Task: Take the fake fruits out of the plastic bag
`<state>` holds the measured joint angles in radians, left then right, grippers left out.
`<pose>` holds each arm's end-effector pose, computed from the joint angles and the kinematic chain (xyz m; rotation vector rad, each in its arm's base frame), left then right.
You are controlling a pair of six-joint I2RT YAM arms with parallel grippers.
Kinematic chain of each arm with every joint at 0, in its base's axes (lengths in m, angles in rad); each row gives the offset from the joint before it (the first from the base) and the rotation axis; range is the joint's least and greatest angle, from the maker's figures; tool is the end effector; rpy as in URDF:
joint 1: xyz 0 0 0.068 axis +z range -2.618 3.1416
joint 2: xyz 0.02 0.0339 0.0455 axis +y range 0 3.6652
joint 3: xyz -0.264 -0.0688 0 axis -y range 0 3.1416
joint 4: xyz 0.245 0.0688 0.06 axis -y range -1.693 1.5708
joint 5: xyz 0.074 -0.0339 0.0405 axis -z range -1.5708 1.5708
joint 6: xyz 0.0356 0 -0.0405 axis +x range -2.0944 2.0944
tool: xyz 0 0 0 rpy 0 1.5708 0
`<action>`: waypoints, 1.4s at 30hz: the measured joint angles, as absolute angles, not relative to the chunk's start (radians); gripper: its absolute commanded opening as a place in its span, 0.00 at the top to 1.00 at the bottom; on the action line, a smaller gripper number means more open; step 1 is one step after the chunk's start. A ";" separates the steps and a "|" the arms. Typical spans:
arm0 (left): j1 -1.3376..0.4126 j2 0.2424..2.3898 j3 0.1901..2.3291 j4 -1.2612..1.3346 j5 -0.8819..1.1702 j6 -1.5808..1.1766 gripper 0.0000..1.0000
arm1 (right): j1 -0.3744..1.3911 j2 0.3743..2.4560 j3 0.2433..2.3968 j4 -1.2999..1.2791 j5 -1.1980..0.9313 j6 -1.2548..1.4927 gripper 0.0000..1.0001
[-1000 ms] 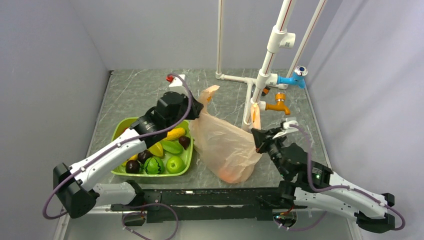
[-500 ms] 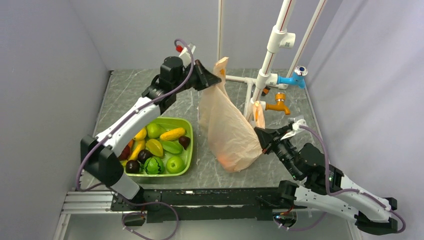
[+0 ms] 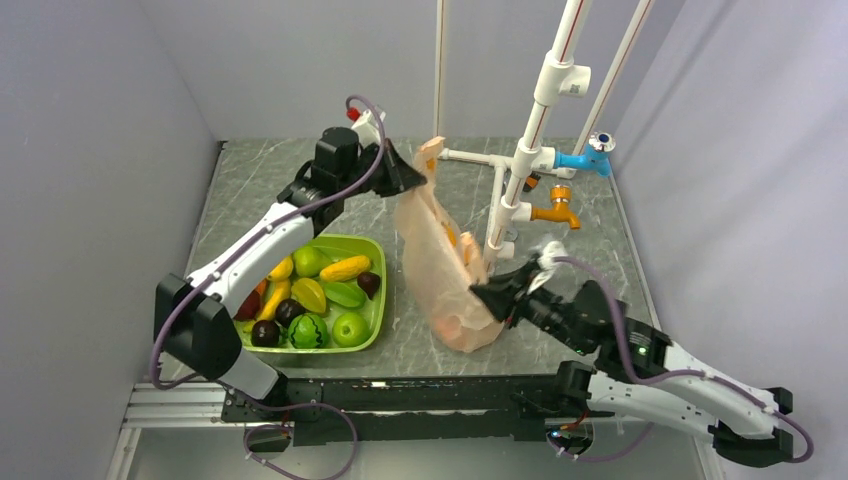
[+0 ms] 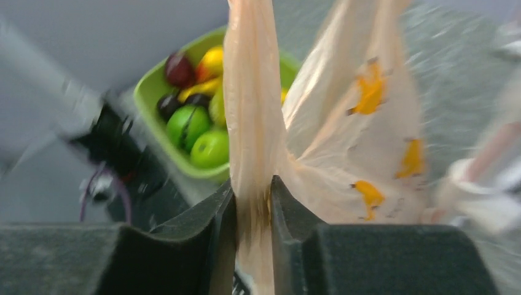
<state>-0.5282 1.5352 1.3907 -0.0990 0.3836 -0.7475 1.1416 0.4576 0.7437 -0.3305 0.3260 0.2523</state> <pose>0.3090 -0.1957 0.3756 0.0813 1.9804 -1.2182 0.0557 0.0943 0.3521 -0.4766 1.6053 0.8071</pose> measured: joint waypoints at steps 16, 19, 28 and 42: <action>-0.525 1.304 1.152 -0.208 0.267 -0.624 0.20 | 1.147 0.729 0.579 -0.314 -0.227 0.329 0.24; -0.529 1.248 1.145 -0.226 0.263 -0.606 0.14 | 1.147 0.731 0.616 -0.315 -0.204 0.323 0.19; -0.539 0.872 0.879 -0.260 0.294 -0.624 0.16 | 1.147 0.742 0.650 -0.278 -0.155 0.295 0.26; -0.772 1.003 0.734 -0.225 0.179 -0.719 0.18 | 1.160 0.821 0.601 -0.179 -0.254 0.318 0.72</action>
